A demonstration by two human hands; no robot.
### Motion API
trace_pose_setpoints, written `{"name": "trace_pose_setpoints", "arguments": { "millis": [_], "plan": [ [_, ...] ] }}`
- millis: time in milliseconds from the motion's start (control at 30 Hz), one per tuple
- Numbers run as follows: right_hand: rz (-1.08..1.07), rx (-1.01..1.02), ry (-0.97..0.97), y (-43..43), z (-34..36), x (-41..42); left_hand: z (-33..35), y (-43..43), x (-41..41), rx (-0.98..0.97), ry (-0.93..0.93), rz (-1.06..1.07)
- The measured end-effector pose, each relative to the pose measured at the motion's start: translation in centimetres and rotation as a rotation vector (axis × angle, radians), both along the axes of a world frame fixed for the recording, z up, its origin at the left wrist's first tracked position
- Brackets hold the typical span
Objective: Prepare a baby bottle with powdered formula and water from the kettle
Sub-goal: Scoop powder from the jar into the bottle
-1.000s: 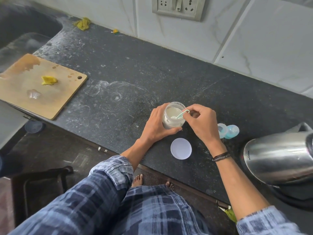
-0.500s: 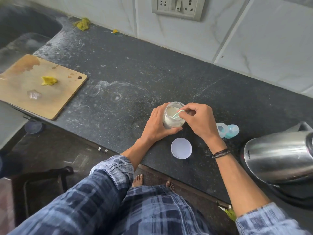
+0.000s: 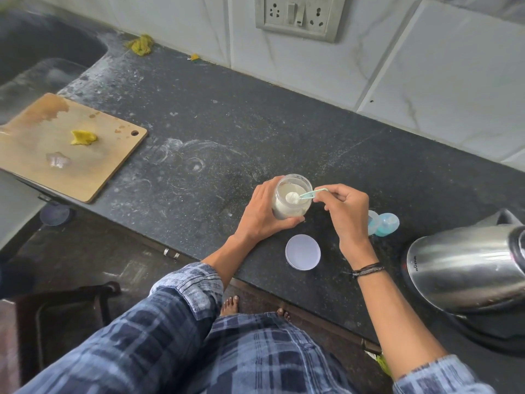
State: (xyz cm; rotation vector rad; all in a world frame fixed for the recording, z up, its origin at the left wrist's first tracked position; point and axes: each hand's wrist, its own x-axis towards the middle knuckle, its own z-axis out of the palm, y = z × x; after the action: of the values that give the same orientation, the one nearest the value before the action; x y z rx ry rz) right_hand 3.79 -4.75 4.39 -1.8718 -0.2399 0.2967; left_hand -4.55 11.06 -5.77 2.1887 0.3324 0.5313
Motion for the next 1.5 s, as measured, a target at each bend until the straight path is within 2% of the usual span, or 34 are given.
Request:
{"name": "trace_pose_setpoints", "arguments": {
  "millis": [433, 1500],
  "plan": [
    [-0.054, 0.021, -0.055, -0.3, 0.1, -1.0, -0.1, -0.1, 0.1, -0.004, 0.018, 0.023],
    [-0.111, 0.057, -0.020, 0.0, -0.4, -1.6, 0.3, 0.0, 0.0, -0.027, 0.037, 0.004]
  ]
}}
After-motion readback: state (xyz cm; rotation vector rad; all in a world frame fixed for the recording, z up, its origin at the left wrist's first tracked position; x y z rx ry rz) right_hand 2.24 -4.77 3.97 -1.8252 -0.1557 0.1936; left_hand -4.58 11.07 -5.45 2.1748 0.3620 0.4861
